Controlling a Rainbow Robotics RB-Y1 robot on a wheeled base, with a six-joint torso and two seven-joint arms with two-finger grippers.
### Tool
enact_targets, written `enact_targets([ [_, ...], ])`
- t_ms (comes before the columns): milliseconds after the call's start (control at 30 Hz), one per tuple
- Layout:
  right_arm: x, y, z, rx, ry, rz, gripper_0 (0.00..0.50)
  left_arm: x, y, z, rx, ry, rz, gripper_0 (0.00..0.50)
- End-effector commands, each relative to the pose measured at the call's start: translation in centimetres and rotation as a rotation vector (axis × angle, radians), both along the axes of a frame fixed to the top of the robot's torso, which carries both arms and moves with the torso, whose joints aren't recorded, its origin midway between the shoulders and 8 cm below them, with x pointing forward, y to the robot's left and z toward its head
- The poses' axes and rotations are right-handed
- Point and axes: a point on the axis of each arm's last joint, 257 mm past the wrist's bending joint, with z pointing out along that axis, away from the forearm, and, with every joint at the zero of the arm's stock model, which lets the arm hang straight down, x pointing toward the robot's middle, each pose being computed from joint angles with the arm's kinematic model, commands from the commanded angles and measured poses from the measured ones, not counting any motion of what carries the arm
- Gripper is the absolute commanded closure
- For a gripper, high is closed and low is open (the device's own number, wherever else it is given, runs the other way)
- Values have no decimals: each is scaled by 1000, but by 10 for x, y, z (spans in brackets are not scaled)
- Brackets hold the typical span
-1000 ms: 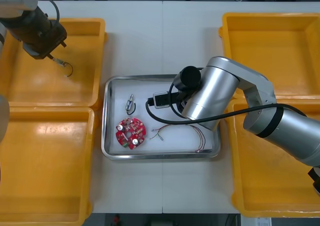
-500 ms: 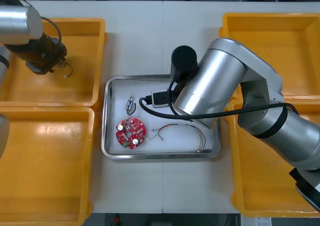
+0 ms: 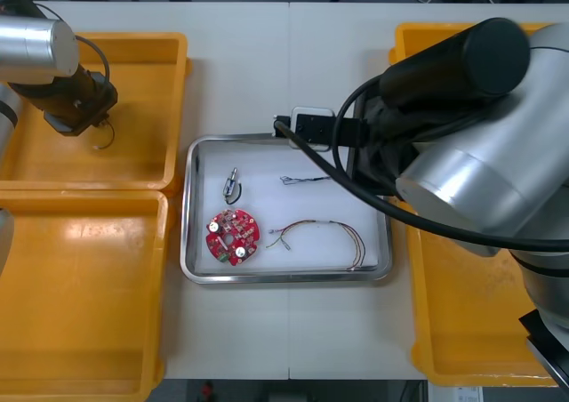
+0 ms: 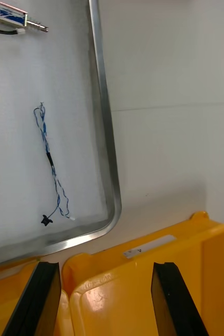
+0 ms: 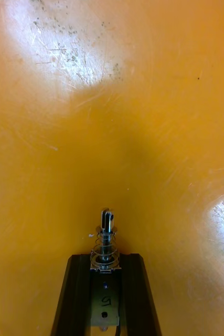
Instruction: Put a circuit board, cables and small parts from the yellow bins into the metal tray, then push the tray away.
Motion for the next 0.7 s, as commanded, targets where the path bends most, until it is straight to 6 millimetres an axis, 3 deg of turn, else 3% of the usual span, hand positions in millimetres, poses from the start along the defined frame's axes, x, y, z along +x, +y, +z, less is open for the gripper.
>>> enact_targets([
  [33, 3, -27, 18, 116, -21, -86, 0, -3, 16, 0, 48, 13, -29, 500],
  [267, 14, -65, 44, 244, -33, -184, 0, 0, 13, 18, 48, -13, -37, 500],
  [300, 16, -81, 49, 291, -31, -222, 0, -3, 12, 27, 49, -9, -41, 500],
  [467, 15, -110, 51, 420, -3, -324, 0, -12, 4, 46, 61, 14, -66, 500],
  [700, 7, -144, 49, 653, 59, -507, 0, -36, -25, 94, 85, 31, -134, 500],
])
